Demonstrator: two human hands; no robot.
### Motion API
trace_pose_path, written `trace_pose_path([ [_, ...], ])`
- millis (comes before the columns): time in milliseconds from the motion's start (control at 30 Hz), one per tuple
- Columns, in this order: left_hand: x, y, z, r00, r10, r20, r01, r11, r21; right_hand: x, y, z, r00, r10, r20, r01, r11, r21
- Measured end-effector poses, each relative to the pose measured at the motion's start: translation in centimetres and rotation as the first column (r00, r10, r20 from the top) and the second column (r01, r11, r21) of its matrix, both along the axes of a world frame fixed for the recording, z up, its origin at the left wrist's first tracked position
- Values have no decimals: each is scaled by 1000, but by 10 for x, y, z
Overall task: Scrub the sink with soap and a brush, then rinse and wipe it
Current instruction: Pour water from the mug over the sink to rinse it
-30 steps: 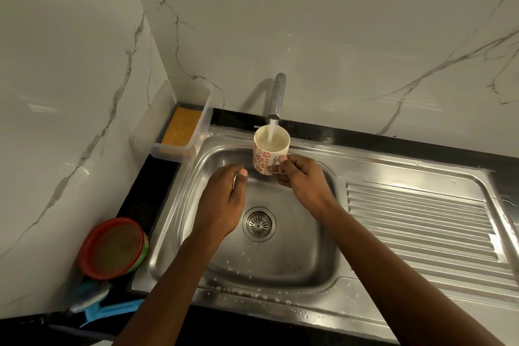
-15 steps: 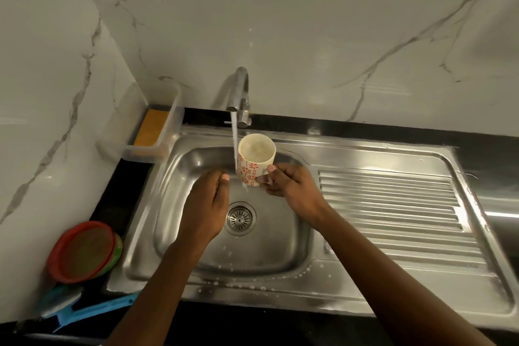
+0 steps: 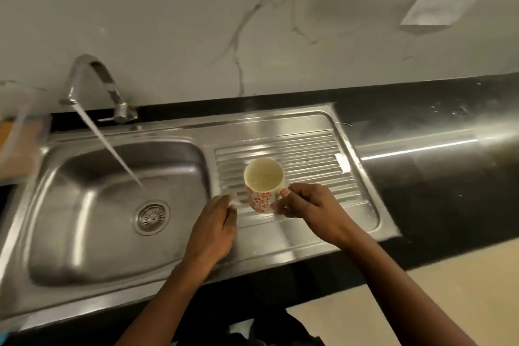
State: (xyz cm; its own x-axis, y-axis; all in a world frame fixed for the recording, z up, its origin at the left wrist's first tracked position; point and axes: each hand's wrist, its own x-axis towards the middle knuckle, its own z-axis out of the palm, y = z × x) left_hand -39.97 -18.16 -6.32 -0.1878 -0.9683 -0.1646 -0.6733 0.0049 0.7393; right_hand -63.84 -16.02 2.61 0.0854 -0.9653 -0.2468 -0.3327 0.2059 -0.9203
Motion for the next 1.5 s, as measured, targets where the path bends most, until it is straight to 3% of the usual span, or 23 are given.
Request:
trace_pose_path([
  [167, -89, 27, -24, 953, -300, 45, 302, 952, -40, -89, 43, 6, 979, 0, -202, 9, 999, 43],
  [267, -142, 39, -32, 865, -468, 182, 486, 871, -67, -131, 62, 6, 974, -30, -227, 52, 995, 88],
  [467, -220, 52, -48, 727, -612, 311, 654, 755, -45, -190, 79, 4, 960, -81, -266, 123, 982, 145],
  [667, -255, 45, -61, 668, -638, 383, 691, 723, -1, -220, 80, 3, 957, -70, -283, 121, 978, 169],
  [1033, -274, 28, -57, 683, -627, 375, 684, 730, -24, -228, 57, 7, 866, 86, -493, -13, 989, 149],
  [1167, -269, 33, -61, 729, -572, 376, 641, 763, -80, -233, 56, 1, 846, 104, -524, -22, 987, 161],
  [1333, -263, 43, -58, 812, -420, 405, 453, 891, 15, -240, 54, -1, 882, 85, -463, -8, 986, 164],
  [1500, -276, 31, -56, 776, -475, 414, 527, 850, -11, -241, 52, 2, 911, 35, -412, 22, 991, 133],
])
